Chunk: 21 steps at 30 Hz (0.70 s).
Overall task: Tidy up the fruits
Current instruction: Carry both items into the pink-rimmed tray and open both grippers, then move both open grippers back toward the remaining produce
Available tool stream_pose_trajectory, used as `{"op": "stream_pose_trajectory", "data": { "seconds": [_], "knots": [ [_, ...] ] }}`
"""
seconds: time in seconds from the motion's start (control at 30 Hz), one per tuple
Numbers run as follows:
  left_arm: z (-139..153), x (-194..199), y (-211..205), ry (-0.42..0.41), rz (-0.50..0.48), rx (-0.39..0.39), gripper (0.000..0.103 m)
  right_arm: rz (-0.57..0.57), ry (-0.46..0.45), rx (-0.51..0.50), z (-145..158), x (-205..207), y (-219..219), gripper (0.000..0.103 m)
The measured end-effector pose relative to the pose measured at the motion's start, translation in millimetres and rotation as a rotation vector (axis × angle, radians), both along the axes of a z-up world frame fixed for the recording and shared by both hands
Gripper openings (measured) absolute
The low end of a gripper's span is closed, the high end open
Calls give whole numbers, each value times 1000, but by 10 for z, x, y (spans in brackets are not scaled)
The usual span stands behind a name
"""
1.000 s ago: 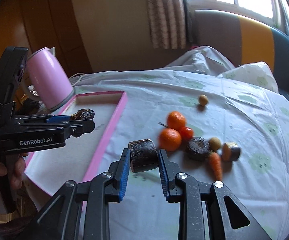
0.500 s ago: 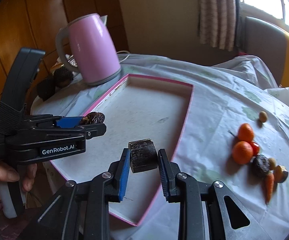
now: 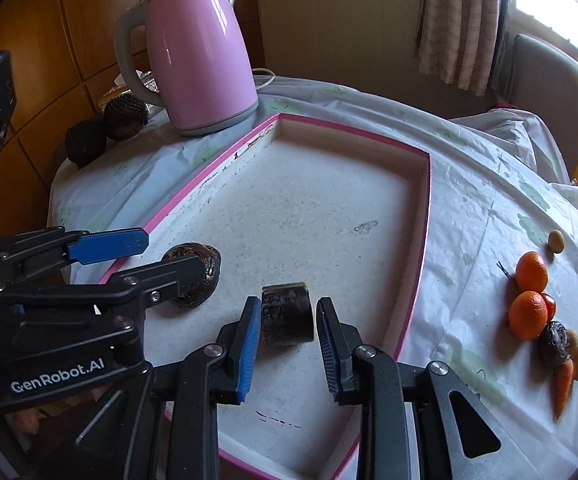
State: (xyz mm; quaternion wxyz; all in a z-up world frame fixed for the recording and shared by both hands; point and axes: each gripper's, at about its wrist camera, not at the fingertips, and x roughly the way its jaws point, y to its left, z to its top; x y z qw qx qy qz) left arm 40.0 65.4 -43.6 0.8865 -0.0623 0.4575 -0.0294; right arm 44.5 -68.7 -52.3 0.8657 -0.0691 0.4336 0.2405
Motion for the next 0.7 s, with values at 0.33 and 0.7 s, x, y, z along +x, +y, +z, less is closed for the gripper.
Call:
{"op": "stream_pose_trajectory", "data": {
  "seconds": [0.33, 0.7],
  "knots": [
    [186, -86, 13, -66, 19, -22, 57, -90, -76, 25, 249, -124, -223, 40],
    [306, -126, -154, -102, -18, -28, 57, -268, -192, -26, 396, -278, -570, 80]
  ]
}}
